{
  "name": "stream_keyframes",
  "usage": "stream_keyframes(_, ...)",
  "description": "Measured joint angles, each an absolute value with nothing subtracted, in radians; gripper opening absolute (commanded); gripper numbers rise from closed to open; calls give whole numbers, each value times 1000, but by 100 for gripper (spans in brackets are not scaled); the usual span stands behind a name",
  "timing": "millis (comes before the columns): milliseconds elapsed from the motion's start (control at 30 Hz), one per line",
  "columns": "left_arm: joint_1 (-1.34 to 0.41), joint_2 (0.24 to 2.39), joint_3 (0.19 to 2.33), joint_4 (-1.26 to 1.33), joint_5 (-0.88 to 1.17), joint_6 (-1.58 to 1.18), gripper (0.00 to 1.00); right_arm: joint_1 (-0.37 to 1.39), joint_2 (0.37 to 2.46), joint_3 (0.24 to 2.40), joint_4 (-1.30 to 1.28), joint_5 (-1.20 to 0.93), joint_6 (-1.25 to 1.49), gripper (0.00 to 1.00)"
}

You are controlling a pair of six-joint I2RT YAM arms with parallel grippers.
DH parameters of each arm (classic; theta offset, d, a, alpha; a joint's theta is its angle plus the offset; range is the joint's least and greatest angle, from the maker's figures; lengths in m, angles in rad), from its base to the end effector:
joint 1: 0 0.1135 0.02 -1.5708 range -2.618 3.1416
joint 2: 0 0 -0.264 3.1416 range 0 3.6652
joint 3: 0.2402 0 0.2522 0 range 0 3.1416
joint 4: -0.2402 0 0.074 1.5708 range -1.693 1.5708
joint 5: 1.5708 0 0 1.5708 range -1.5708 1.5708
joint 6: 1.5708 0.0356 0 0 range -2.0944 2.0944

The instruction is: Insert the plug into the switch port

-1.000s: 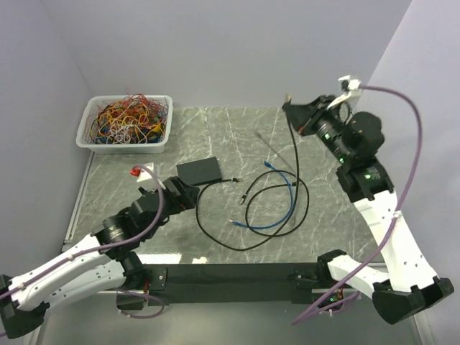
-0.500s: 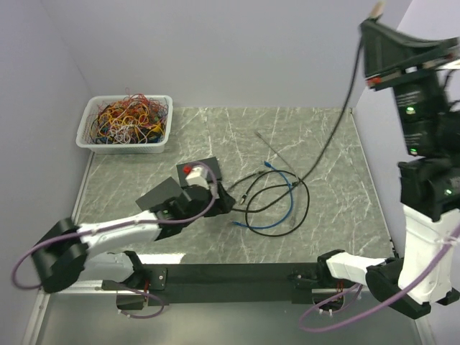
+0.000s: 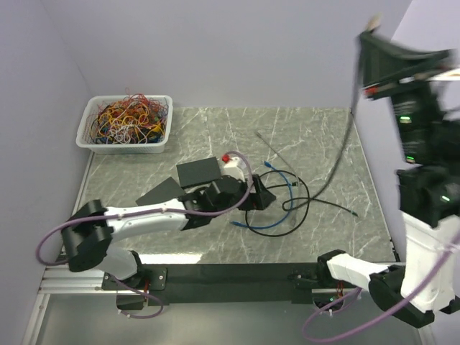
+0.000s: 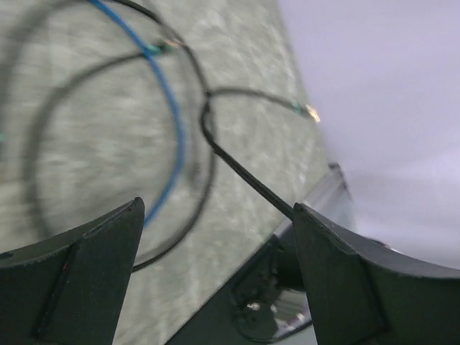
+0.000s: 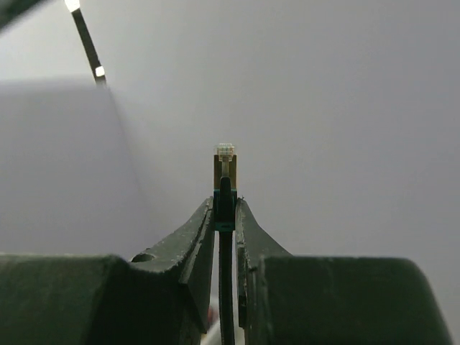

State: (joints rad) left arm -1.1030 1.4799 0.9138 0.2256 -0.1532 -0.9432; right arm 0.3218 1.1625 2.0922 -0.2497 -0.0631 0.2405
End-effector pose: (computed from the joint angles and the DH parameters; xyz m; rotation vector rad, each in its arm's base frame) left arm 0.1572 -0.2991 0.2592 0.0543 2.1086 -1.1864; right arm 0.0930 0.0334 0.6569 -0.0963 0.8997 0.5521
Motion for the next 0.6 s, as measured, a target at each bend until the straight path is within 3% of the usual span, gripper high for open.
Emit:
stream_keyframes(200,-969,1260,902,-58,-305,-923,93,333,1101,1552,-197,-128,260,0)
stream_keyframes(300,-873,1110,855,-184,-375,-913,97,390,1179,1375,-197,-125,266,0)
stream_keyframes(467,-692,905,775,-319,-413,-871,99,587,1387,1301,-231,-101,236,0)
stream_keyframes(600,-457,891,737,-362,-347,-825,99,720,1493,1301,-223,-88,212,0)
